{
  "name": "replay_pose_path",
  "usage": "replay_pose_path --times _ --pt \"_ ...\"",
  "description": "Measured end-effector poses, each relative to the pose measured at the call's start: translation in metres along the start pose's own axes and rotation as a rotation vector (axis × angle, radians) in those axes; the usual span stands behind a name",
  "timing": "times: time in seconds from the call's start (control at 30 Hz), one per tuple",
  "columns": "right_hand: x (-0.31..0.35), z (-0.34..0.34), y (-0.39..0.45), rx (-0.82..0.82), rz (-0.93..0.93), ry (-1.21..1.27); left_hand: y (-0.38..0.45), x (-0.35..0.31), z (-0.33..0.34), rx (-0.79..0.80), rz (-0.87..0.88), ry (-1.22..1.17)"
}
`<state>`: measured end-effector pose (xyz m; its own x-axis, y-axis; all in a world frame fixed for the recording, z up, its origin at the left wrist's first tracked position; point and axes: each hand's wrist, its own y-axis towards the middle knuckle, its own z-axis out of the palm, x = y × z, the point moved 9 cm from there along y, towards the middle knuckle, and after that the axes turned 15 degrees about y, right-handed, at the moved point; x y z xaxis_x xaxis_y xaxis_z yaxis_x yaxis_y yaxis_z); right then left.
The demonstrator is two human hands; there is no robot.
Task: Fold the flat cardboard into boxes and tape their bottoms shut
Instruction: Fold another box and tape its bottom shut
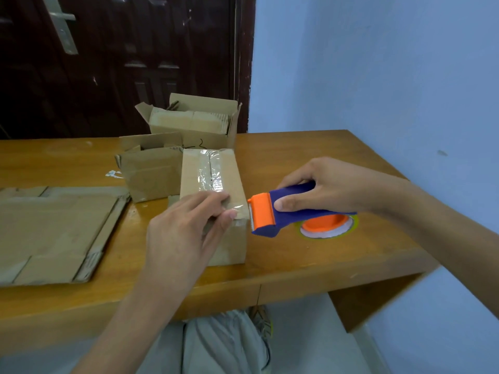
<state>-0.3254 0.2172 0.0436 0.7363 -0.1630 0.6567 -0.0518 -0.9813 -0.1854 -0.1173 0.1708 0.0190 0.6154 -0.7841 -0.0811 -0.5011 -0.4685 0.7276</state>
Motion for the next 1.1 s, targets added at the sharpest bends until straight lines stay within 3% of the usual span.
replay_pose_path --times 0.13,0.37,0.53,0.8,0.9,1.0,1.1 --pt "0.028 -0.009 0.000 -0.107 -0.056 -0.286 -0.001 0.001 0.004 0.007 -0.015 -0.002" --pt "0.042 -0.010 0.003 -0.131 -0.060 -0.385 -0.002 0.001 0.005 0.016 -0.015 -0.031" --pt "0.038 0.018 0.005 -0.153 -0.162 -0.642 0.000 -0.001 0.002 0.018 -0.024 -0.034" --pt "0.011 0.013 0.023 -0.233 -0.107 -0.491 0.000 0.000 0.006 0.036 -0.010 -0.040" --pt "-0.004 0.005 0.022 -0.349 -0.181 -0.454 0.000 0.004 0.007 0.044 -0.002 -0.049" --pt "-0.024 0.012 0.004 -0.548 -0.293 -0.671 0.003 0.008 0.005 0.057 0.020 -0.074" --pt "-0.057 0.031 -0.002 -0.617 -0.280 -0.759 0.006 0.012 0.002 0.102 0.025 -0.134"
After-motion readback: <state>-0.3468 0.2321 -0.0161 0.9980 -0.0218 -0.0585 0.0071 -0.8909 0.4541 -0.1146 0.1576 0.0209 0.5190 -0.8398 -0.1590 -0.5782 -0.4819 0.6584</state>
